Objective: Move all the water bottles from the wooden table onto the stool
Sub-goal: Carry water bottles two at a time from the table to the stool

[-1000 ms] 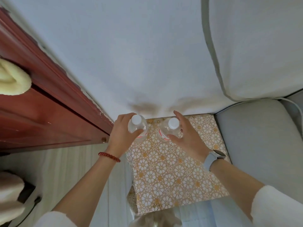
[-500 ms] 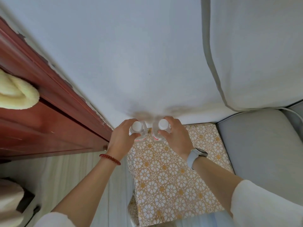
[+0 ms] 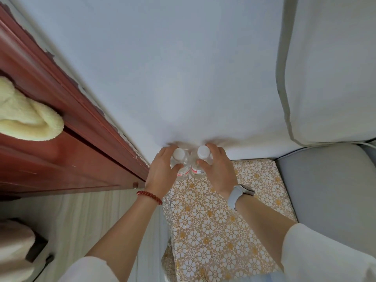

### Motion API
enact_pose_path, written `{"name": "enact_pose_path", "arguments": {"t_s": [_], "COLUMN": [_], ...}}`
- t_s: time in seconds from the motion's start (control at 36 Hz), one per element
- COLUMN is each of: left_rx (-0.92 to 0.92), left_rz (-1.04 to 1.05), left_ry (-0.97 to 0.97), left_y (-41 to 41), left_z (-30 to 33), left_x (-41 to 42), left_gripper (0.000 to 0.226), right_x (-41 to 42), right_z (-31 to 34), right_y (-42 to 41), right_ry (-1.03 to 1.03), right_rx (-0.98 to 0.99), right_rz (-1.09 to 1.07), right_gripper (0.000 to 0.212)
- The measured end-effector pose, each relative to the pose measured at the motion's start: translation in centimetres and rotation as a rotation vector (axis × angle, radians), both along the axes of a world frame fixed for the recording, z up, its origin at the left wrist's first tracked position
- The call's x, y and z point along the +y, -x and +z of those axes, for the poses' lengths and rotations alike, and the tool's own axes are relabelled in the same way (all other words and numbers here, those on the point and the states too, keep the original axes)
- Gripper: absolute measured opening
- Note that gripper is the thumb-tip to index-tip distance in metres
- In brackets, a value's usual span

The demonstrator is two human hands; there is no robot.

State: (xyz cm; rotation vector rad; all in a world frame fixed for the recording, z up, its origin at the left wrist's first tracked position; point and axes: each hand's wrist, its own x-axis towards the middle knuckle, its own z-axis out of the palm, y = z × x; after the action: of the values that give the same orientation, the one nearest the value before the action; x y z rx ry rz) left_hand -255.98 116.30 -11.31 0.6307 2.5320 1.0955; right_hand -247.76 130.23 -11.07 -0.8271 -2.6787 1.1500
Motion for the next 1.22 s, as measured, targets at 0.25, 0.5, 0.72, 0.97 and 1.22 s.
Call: {"name": "enact_pose_path", "arguments": {"t_s": [0.25,0.5,0.72,0.97,1.22], "left_rx": [-0.02,-0.036,-0.181,-0.035,0.001], "left_rz": [0.053,0.217,0.694,1.078,1.62], "left_ry": [0.006,-0.008,0.011,0.238,0.333], "left_y": [-1.0,-5.7,-14.9,-33.4,-64.0], "left_z": [0.7,3.5,8.0,14.9,19.4], "left_x": [0.3,-3.6,-18.1,-41.5,-60.9], "left_gripper": [0.062,0.055,0.038,0.04,0.039], "right_x": [0.1,-3.3,-14.1,-38.4,-65.3], "right_z": [0.6,4.7,10.2,15.8,19.1], "right_y": [-0.7,-4.5,-7.5,-15.2,-36.6], "right_ry": [0.119,0.146,0.17,0.171,0.151], "right_rx": [-0.057,-0.018,-0.212,-0.208,-0.241], "right_rz": [0.038,0.037,0.55,1.058,1.568], "right_gripper": [0.063,0.045,0.026,0.025,0.025]}}
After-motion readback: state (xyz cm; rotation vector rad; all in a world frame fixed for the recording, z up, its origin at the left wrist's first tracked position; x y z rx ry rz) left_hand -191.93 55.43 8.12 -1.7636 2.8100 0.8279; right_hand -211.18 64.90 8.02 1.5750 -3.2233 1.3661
